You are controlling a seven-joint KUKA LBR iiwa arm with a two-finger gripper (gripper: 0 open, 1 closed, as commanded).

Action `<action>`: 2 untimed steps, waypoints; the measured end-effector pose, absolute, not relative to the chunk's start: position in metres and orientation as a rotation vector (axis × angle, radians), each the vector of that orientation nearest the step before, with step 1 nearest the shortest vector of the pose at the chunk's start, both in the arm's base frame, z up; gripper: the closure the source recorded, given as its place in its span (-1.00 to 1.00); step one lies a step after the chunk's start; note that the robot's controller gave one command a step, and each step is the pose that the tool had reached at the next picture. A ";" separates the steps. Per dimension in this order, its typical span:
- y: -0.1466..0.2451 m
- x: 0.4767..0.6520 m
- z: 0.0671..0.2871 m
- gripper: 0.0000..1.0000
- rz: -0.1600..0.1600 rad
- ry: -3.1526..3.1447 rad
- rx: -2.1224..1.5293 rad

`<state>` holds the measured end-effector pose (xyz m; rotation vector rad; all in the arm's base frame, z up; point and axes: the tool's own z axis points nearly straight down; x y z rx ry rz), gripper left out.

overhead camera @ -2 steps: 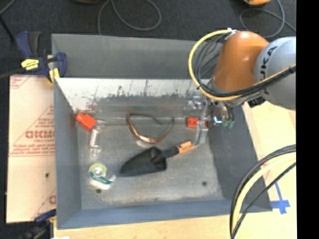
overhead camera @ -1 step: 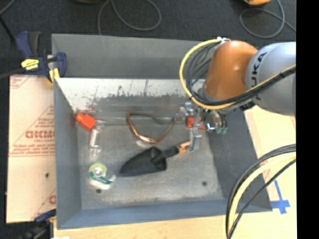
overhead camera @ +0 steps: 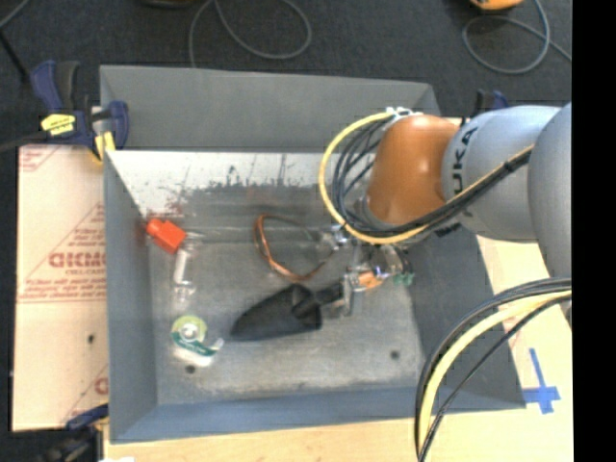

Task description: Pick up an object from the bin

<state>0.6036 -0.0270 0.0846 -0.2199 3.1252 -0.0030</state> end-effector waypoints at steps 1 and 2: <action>0.007 0.592 0.071 1.00 -0.009 3.117 -0.242; 0.007 0.592 0.071 1.00 -0.009 3.117 -0.243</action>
Offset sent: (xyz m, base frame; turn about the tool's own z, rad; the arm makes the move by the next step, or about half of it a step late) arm 0.0000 0.0000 0.0000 0.0000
